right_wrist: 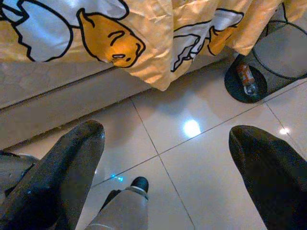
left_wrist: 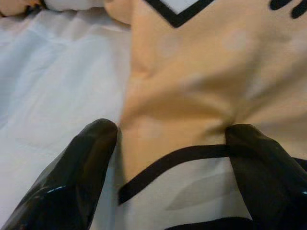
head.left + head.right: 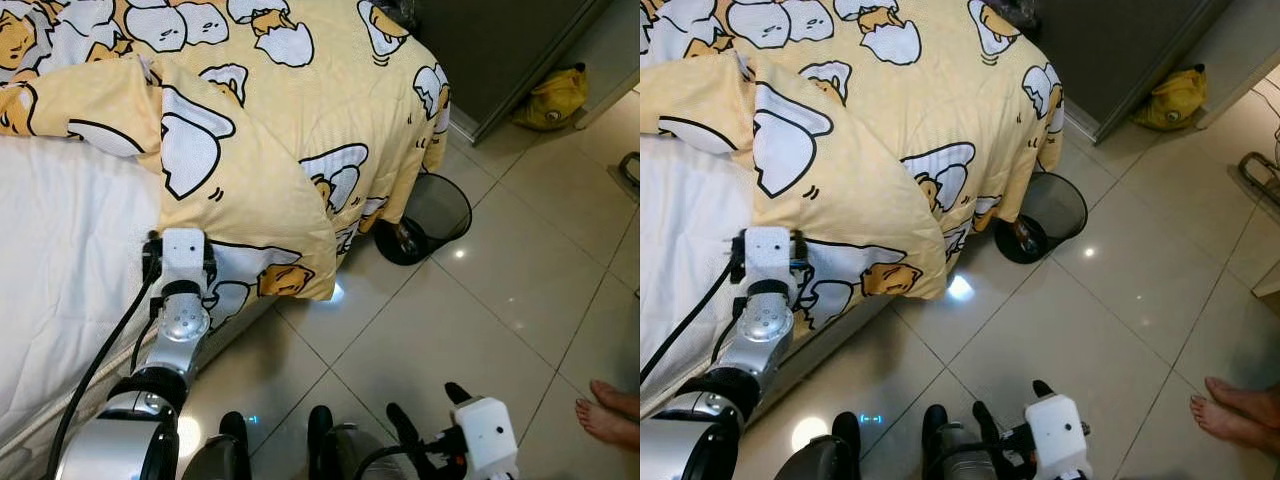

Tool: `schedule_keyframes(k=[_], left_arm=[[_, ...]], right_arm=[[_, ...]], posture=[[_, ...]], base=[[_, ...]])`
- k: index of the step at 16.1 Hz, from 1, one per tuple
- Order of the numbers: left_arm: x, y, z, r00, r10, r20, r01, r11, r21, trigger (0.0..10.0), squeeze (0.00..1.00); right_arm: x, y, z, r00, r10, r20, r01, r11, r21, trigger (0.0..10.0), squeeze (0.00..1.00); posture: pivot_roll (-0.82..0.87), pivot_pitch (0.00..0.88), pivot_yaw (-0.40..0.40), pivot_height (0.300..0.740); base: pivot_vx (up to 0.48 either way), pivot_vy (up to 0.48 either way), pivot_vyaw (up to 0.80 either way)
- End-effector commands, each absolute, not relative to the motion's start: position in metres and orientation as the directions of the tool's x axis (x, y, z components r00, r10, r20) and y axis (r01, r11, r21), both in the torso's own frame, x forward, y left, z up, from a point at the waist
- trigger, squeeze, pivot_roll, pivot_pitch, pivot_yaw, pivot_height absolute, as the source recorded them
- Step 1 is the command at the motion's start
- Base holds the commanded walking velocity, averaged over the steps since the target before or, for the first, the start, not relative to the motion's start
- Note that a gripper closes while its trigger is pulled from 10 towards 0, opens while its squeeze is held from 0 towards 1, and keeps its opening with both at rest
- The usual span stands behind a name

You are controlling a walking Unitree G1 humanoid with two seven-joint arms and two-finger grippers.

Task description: Clean up the room

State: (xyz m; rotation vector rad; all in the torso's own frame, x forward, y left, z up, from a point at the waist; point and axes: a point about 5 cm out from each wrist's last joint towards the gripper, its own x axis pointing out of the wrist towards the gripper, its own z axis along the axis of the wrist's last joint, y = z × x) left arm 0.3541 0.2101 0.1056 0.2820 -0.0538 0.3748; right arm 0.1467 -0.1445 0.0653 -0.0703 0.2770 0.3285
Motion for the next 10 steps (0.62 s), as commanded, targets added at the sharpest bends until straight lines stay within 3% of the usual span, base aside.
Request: schedule_keyframes(k=[1, 4, 6, 8, 9, 10], left_arm=[[0.344, 0.217, 0.088, 0.907, 0.421, 0.034, -0.416, 0.875, 0.248, 10.0, 0.00], [0.340, 0.229, 0.079, 0.863, 0.500, -0.073, -0.487, 0.861, 0.147, 10.0, 0.00], [0.342, 0.214, 0.073, 0.900, 0.419, -0.122, -0.409, 0.907, 0.099, 10.0, 0.00], [0.343, 0.203, 0.070, 0.929, 0.347, -0.127, -0.330, 0.934, 0.137, 10.0, 0.00], [0.343, 0.198, 0.069, 0.940, 0.316, -0.131, -0.294, 0.942, 0.160, 4.6, 0.00], [0.341, 0.197, 0.065, 0.940, 0.308, -0.148, -0.283, 0.944, 0.168, 0.0, 0.00]], right_arm=[[0.141, -0.151, 0.057, 0.898, 0.286, -0.334, -0.313, 0.949, -0.030, 10.0, 0.00], [0.143, -0.152, 0.055, 0.897, 0.286, -0.339, -0.314, 0.949, -0.032, 10.0, 0.00], [0.144, -0.154, 0.053, 0.896, 0.279, -0.346, -0.309, 0.950, -0.035, 10.0, 0.00], [0.145, -0.154, 0.051, 0.896, 0.278, -0.347, -0.309, 0.950, -0.036, 10.0, 0.00], [0.146, -0.154, 0.051, 0.896, 0.278, -0.346, -0.309, 0.950, -0.037, 10.0, 0.00], [0.148, -0.154, 0.050, 0.897, 0.279, -0.344, -0.310, 0.950, -0.039, 10.0, 0.00]], posture=[[-0.16, 0.398, -0.194, 0.740], [-0.16, 0.391, -0.195, 0.740], [-0.15, 0.385, -0.193, 0.740], [-0.15, 0.379, -0.190, 0.740], [-0.14, 0.371, -0.188, 0.740], [-0.14, 0.362, -0.183, 0.740]], base=[[0.000, 0.000, 0.00], [0.000, 0.000, 0.00], [0.000, 0.000, 0.00], [0.000, 0.000, 0.00], [0.000, 0.000, 0.00], [0.000, 0.000, 0.00]])
